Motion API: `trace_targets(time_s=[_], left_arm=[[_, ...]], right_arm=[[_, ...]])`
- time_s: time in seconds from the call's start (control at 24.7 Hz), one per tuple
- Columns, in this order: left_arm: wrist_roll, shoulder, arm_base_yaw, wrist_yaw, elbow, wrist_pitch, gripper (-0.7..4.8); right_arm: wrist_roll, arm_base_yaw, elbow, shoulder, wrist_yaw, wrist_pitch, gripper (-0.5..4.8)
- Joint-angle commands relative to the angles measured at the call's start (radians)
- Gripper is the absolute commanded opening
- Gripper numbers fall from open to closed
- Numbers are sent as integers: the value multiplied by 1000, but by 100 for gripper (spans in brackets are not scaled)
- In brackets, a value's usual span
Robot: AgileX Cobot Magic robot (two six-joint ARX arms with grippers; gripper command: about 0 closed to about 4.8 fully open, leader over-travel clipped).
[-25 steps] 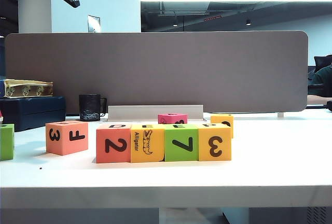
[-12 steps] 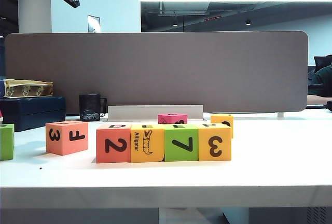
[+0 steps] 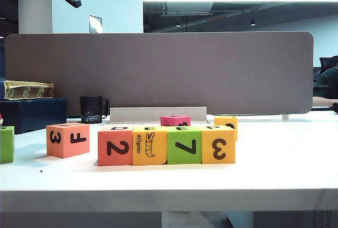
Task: Select the appropriate blocks from the scattered letter blocks on the table and arrange them in a row to spell out "DEEP".
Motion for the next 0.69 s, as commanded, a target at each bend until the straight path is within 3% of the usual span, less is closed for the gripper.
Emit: trace_targets(time_s=[0.04,0.4,0.57,0.69], left_arm=[[0,-4,1,4,0,12,-6],[2,-4,1,3,0,13,-6],[56,-8,2,-95,-3,61,-6],[56,-62,2,-175,-63,211,-6]], right_arm=[[-2,0,-5,-9,-3,6,-1],[-2,0,-5,-9,-3,6,-1],[-2,0,-5,-9,-3,6,-1],[-2,0,-5,-9,-3,6,-1]])
